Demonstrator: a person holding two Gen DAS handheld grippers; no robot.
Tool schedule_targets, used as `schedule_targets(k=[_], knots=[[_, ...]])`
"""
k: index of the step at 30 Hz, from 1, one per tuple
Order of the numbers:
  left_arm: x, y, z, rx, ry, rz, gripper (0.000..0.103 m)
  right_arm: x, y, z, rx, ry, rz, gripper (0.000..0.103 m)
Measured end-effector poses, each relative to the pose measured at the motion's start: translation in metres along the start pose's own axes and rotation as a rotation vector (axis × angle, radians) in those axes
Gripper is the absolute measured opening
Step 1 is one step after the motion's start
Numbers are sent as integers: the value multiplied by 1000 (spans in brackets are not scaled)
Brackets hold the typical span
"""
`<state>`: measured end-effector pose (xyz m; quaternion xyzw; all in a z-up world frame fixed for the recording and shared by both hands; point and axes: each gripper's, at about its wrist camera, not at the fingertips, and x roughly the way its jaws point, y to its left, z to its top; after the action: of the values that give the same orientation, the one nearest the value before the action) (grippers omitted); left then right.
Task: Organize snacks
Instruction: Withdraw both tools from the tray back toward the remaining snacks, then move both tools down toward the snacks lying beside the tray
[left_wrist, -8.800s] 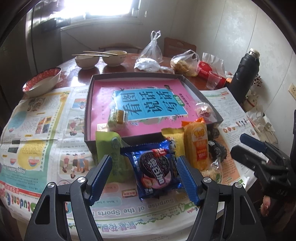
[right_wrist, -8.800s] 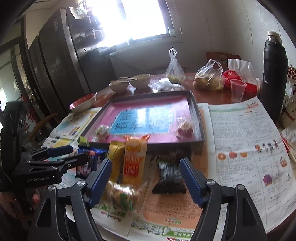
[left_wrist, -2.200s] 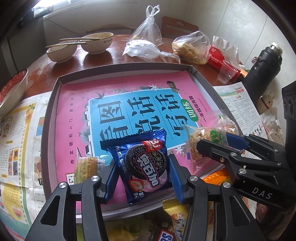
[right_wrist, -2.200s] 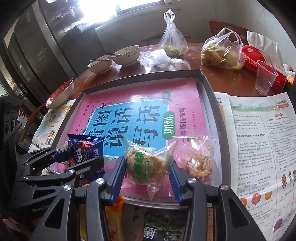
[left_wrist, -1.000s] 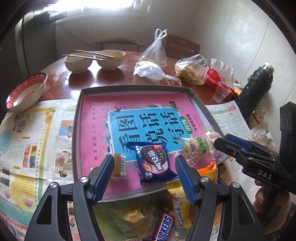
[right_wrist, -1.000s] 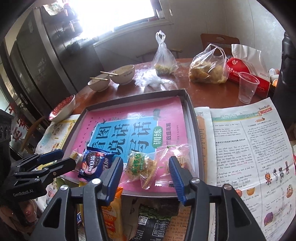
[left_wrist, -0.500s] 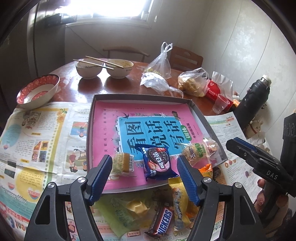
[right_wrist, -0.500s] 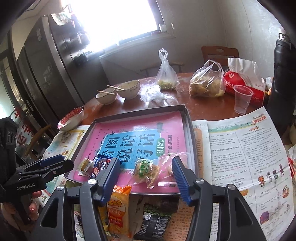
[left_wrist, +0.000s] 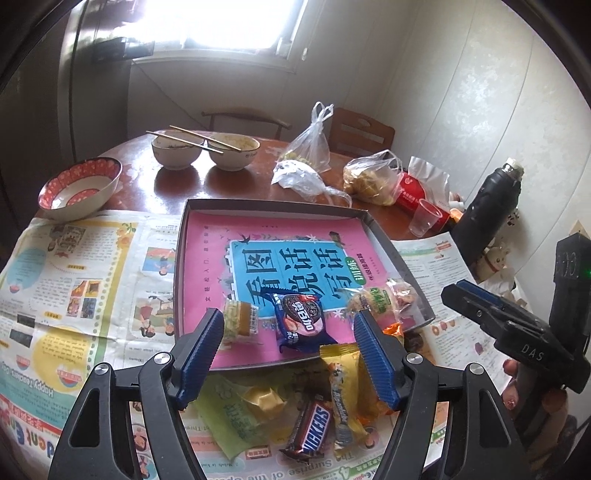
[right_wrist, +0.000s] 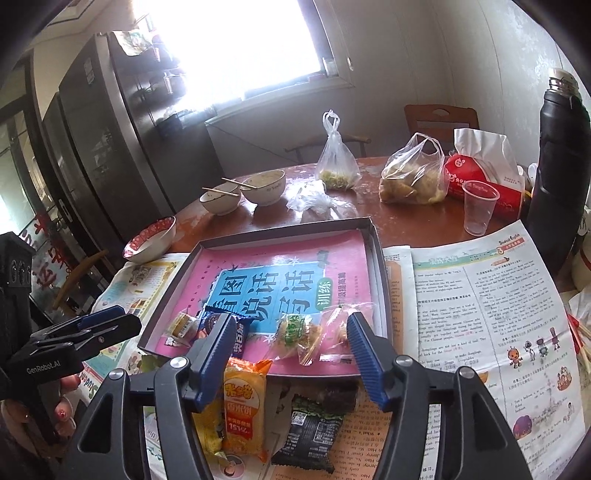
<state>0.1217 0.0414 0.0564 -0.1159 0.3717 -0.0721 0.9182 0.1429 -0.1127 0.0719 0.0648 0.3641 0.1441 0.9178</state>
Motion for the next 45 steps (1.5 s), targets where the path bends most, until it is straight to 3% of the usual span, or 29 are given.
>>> schedule_targets(k=[14,45], knots=[[-2,-8,-14,10,9,-10,79,-8,6,-13,-16,-8,2,67],[5,-40,-39,101,84,-26,79,-28,3,-36,-32,1,-7,68]])
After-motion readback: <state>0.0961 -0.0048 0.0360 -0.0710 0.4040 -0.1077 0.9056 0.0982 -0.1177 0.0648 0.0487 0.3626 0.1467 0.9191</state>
